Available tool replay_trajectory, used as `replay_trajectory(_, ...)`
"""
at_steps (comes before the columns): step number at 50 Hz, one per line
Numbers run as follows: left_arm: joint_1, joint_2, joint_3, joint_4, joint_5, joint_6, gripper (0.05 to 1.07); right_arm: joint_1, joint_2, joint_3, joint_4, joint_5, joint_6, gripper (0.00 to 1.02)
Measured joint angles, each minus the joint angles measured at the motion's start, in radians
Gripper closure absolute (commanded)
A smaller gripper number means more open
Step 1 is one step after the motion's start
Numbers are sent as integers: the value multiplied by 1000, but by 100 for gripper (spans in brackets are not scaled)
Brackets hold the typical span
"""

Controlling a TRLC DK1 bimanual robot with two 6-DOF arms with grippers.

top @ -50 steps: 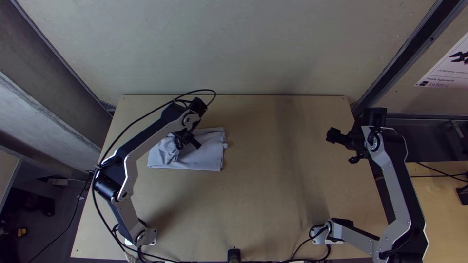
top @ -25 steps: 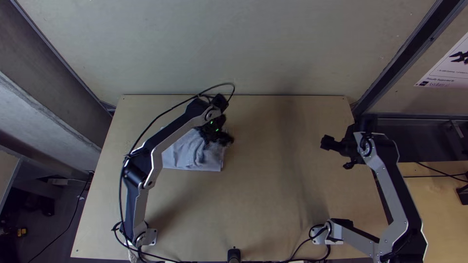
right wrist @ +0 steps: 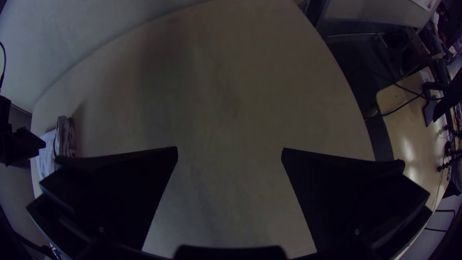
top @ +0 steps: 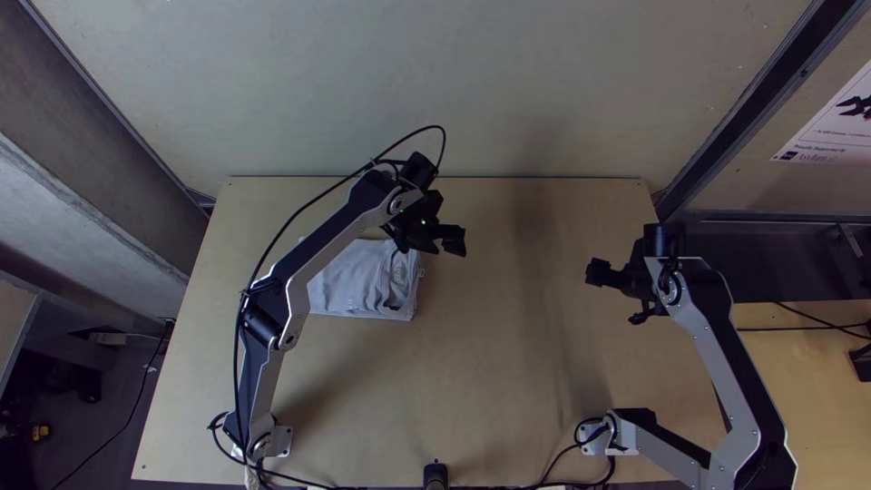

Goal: Fold the t-shirt

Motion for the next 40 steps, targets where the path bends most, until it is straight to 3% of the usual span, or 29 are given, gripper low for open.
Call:
replay_trajectory(18,163,-237,-66,-48,-177,99,10,-50,22,333,59,6,-138,3)
replay_trajectory(32,422,-561,-165,-30,-261,231,10,-42,48,558,101,6,-194,3)
replay_trajectory(40,569,-718,-259,77,-296,303,10,-39,36,635,141,6,-209,3)
